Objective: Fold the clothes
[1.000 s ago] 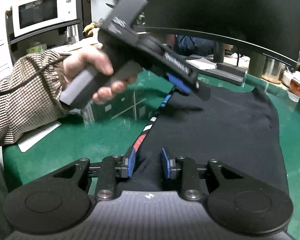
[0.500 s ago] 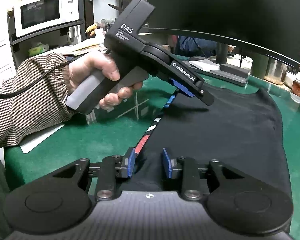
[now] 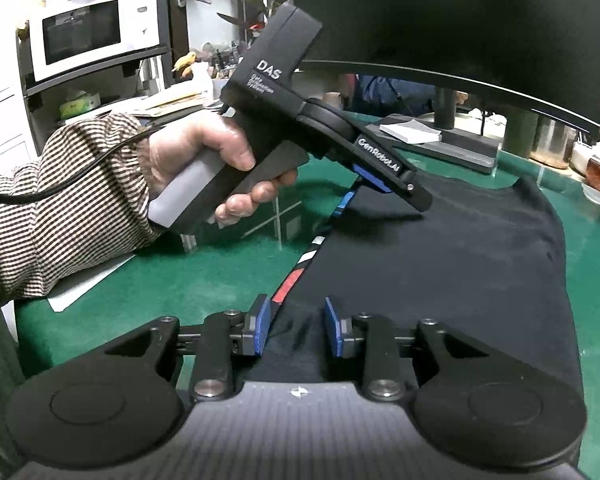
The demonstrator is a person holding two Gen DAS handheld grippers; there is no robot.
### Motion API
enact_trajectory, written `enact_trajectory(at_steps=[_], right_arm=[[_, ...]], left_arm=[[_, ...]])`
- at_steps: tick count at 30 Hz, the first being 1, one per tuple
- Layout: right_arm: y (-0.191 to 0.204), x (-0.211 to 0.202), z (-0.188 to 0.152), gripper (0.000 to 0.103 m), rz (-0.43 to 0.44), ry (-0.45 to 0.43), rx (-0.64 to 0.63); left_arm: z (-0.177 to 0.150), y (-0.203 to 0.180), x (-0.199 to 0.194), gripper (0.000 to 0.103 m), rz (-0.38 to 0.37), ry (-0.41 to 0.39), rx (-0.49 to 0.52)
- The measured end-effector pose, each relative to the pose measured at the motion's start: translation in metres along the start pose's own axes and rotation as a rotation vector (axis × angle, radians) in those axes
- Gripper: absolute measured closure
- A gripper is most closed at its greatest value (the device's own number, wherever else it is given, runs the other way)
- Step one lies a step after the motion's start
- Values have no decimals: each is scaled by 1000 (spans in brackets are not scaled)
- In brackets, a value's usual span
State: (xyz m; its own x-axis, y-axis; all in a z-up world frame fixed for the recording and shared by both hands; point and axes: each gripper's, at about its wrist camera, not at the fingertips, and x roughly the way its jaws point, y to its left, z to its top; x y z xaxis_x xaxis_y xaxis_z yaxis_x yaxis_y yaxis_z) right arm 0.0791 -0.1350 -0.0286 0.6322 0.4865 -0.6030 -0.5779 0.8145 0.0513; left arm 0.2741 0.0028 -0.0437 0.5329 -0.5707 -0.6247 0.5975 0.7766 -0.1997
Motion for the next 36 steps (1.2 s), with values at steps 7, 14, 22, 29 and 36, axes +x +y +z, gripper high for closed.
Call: enact_trajectory(at_steps=[7,14,22,29,36], right_arm=[[-1,0,2,73,-14,-3,-5],[-61,-10,27,74,-279,-71,64],[-151,11,46,75,-496,-42,231],[-163,34,61,81,-404,-58,246],[-178,75,86,89,-307,-14,265]], left_arm=[[0,0,0,52,0,-2,4],[-1,-2,-1,52,6,-4,15],[-1,-3,-1,52,10,-7,22],[-1,-4,1,51,14,-10,42],[-2,-3,1,50,6,-11,44]])
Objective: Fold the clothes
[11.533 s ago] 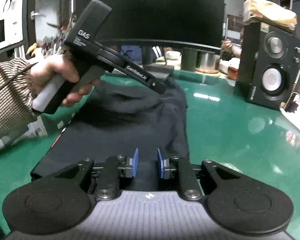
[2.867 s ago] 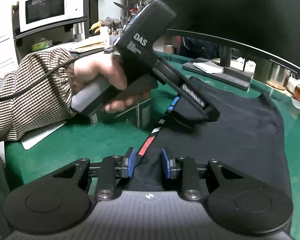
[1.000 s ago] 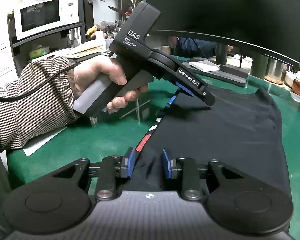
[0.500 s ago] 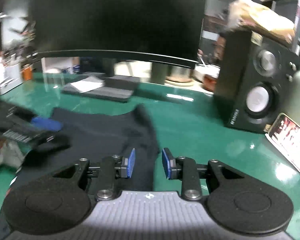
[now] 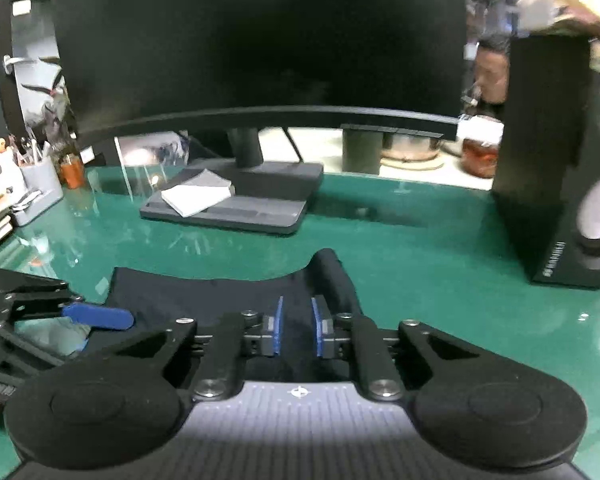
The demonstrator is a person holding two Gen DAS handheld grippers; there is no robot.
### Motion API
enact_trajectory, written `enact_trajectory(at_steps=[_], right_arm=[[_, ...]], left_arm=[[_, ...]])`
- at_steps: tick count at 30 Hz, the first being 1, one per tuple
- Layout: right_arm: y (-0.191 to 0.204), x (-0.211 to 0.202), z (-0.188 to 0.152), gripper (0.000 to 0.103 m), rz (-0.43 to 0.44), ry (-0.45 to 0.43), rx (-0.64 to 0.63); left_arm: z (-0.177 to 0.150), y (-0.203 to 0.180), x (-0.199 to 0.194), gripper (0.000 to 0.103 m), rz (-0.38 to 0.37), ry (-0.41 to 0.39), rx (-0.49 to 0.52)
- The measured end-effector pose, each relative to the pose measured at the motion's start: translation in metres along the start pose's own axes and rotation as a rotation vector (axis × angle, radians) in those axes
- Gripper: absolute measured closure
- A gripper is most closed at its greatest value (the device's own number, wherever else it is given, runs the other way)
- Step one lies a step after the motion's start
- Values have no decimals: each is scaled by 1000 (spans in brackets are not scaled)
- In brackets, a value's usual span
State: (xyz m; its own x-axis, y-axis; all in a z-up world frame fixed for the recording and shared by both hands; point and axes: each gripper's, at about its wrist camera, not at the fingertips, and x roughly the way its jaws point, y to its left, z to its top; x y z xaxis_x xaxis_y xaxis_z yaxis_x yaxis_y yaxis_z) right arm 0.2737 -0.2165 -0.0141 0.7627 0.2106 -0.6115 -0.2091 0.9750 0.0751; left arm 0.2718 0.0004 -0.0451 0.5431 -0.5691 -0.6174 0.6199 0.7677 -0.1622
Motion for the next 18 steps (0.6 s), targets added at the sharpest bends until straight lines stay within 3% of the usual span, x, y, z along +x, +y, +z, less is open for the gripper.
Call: enact_trajectory(at_steps=[5,9,18], right_arm=[[-5,29,-4,93,-15,76,28],[-17,27,-9,101,-31,68,67],[-19,25,-12,102,-71,56,59]], left_arm=[[2,-1,4,50,14,-2,17],[8,-3,13,50,28,0,36],[10,-8,16,48,42,-1,46]])
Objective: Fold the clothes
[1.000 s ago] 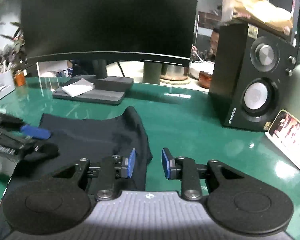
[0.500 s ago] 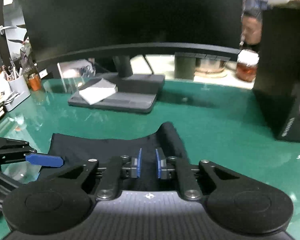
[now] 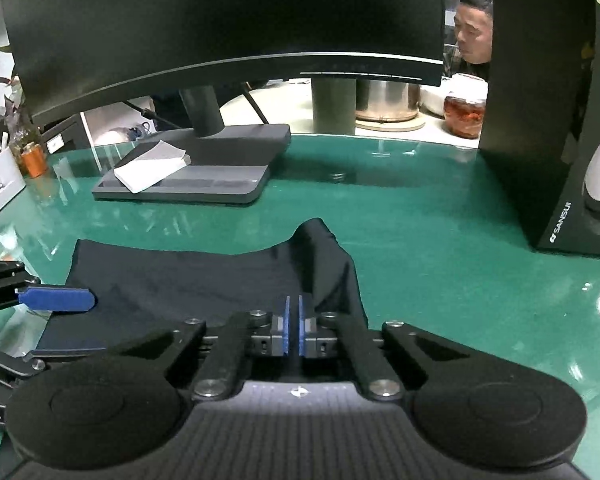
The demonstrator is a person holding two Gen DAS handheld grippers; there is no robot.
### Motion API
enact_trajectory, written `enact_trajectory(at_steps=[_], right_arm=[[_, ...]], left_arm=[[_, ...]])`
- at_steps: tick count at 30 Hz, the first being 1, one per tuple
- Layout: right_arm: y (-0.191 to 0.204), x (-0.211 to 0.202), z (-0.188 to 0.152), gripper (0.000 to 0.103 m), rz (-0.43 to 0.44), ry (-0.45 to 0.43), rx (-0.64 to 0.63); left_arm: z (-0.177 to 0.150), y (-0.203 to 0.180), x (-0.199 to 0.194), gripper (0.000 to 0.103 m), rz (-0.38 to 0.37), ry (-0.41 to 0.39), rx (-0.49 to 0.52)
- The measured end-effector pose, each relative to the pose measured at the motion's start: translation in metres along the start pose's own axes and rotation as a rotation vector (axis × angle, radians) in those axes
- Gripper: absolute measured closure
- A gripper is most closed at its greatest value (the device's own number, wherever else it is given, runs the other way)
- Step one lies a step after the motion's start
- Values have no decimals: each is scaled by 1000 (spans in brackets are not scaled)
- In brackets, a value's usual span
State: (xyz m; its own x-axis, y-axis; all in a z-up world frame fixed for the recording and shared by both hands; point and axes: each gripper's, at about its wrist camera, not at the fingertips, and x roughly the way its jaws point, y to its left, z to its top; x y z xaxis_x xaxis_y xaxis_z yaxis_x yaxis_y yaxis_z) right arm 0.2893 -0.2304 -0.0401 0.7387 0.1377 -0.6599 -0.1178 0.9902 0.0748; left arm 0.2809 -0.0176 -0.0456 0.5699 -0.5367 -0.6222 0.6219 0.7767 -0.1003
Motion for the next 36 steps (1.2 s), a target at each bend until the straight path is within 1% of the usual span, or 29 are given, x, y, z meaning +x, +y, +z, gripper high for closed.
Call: enact_trajectory(at_steps=[2,4,6,8,9,12,14,17,25,36], right_arm=[[0,-4,0,100,5,-2,25],[2,-17,-2,98,35,-21,32],[3,-27,-5,98,69,-26,43],[5,-36,-11,98,93,-24,45],[6,-37,-13,98,92,-18,39],[6,-33,-19,98,94,14,35],[4,-28,-20,99,91,28,37],[3,-28,-19,101,82,23,39],[4,-30,-22,102,60,15,21],[3,-29,-22,102,62,11,15]], left_arm=[[2,-1,-9,48,-16,-28,-13],[4,-4,-18,48,-37,-60,-8],[5,-7,-19,48,-61,-57,-8],[2,-9,-12,48,-67,-27,-13],[0,-9,-8,48,-62,-10,-14],[-3,-11,-3,48,-42,9,-12],[-4,-11,-4,48,-36,9,-11],[-5,-11,-5,48,-34,6,-8],[-6,-12,-5,47,-31,2,4],[-7,-13,-6,47,-27,-1,13]])
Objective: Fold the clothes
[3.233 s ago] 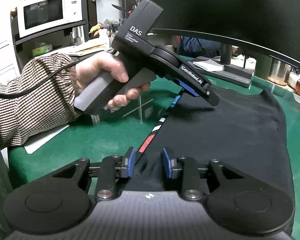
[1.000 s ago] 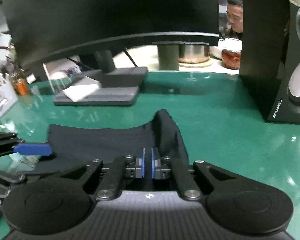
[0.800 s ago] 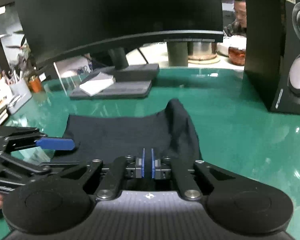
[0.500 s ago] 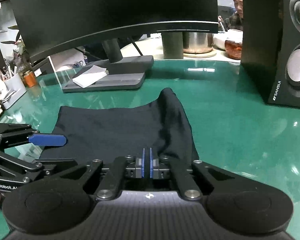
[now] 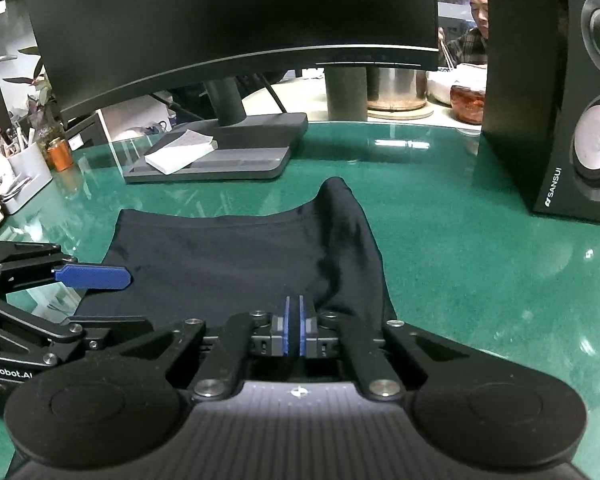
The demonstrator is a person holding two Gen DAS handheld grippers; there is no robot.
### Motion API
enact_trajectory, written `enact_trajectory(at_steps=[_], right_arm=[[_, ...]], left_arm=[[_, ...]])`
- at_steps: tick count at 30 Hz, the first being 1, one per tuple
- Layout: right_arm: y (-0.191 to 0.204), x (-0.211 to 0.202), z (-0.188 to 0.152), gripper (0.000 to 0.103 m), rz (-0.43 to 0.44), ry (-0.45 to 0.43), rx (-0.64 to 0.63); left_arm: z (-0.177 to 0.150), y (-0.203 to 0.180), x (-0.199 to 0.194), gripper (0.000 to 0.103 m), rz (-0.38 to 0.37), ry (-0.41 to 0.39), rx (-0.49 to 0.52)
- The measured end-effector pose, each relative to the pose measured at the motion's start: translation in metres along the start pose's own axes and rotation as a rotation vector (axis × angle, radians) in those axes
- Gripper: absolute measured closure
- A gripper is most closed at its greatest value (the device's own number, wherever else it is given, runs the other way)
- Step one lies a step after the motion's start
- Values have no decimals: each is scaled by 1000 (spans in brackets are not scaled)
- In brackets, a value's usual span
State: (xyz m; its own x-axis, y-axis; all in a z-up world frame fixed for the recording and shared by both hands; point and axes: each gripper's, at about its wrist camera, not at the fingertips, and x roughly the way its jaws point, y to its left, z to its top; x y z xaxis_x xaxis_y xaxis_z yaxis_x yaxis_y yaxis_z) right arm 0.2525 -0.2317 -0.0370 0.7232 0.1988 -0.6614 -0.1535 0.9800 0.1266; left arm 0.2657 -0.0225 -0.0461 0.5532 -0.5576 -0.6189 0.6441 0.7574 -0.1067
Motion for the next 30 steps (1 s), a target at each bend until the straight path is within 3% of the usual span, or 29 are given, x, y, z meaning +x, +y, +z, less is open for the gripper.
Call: enact_trajectory(at_steps=[30], right_arm=[[1,0,0,102,0,-1,-12]], left_arm=[[-1,-2,0,45,0,0,17]])
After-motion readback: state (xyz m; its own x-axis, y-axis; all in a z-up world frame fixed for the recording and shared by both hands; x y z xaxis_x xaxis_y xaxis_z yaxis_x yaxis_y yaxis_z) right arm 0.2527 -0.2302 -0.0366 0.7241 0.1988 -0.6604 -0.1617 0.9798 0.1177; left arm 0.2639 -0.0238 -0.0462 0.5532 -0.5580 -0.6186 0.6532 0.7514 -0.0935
